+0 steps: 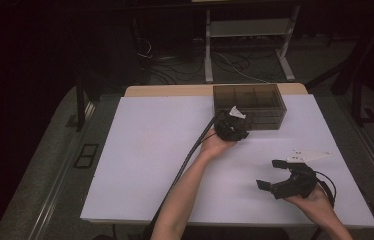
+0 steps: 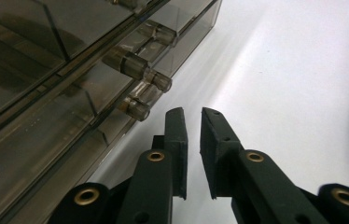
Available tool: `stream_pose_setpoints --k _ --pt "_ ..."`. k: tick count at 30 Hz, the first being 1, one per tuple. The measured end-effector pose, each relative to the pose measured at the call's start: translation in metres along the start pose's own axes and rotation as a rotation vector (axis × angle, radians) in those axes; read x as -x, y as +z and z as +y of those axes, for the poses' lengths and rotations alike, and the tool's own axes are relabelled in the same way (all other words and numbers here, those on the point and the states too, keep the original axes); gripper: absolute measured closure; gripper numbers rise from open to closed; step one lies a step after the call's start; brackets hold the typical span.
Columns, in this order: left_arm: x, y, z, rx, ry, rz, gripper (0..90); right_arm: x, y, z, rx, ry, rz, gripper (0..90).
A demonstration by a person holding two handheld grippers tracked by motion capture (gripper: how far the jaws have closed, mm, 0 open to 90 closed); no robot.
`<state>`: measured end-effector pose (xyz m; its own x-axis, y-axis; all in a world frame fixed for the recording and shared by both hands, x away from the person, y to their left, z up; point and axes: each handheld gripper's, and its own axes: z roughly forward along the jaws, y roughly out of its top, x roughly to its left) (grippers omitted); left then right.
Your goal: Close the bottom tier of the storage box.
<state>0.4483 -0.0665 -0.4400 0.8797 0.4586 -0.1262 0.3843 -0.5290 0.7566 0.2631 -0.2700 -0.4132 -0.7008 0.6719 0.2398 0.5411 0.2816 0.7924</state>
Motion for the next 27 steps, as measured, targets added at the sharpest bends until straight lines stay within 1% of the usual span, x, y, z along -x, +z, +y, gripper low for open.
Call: stream_pose_setpoints --k 1,3,4,5,7,8,9,12,13,14,16,20,23,25,27 --pt "0.001 -0.002 0.0 0.008 -0.002 -0.006 77.5 0.0 0.0 0.0 0.0 0.003 -0.001 0.1" --pt "0.001 -0.006 0.0 0.002 0.01 -0.008 75.1 0.0 0.0 0.0 0.001 0.005 -0.002 0.1" --pt "0.002 -0.008 0.0 0.003 0.008 -0.013 73.7 0.0 0.0 0.0 0.0 0.005 -0.003 0.1" --pt "0.002 -0.01 -0.001 -0.002 0.016 -0.02 72.7 -0.001 0.0 0.0 -0.001 0.006 -0.003 0.0" --pt "0.004 -0.014 -0.001 0.003 0.01 -0.025 70.9 -0.001 0.001 0.001 -0.002 0.004 -0.004 0.1" --pt "0.004 -0.015 -0.001 0.009 0.014 -0.029 69.9 -0.001 0.001 0.001 -0.003 0.003 -0.004 0.1" --pt "0.006 -0.018 -0.002 0.006 0.007 -0.033 68.6 -0.001 0.001 0.001 -0.005 0.004 -0.004 0.1" --pt "0.009 -0.023 -0.002 0.012 0.016 -0.031 59.7 0.0 0.001 0.001 -0.003 0.003 -0.005 0.1" --pt "0.011 -0.026 -0.002 0.025 0.028 -0.032 57.3 0.0 0.001 0.001 -0.004 0.004 -0.005 0.1" --pt "0.012 -0.027 -0.002 0.033 0.023 -0.035 53.1 0.0 0.001 0.001 -0.004 0.004 -0.006 0.1" --pt "0.013 -0.032 -0.002 0.041 0.034 -0.047 48.2 0.0 0.001 0.001 -0.002 0.004 -0.009 0.1" --pt "0.015 -0.042 -0.002 0.063 0.024 -0.067 40.2 0.0 0.001 0.001 0.003 0.006 -0.01 0.0" --pt "0.018 -0.049 -0.001 0.068 0.032 -0.058 33.8 0.0 0.0 0.001 0.003 0.006 -0.01 0.0" --pt "0.019 -0.052 -0.002 0.071 0.031 -0.071 31.0 0.0 0.001 0.001 0.003 0.006 -0.01 0.1" --pt "0.022 -0.057 -0.002 0.073 0.013 -0.082 28.8 0.0 0.001 0.001 0.002 0.006 -0.011 0.1"
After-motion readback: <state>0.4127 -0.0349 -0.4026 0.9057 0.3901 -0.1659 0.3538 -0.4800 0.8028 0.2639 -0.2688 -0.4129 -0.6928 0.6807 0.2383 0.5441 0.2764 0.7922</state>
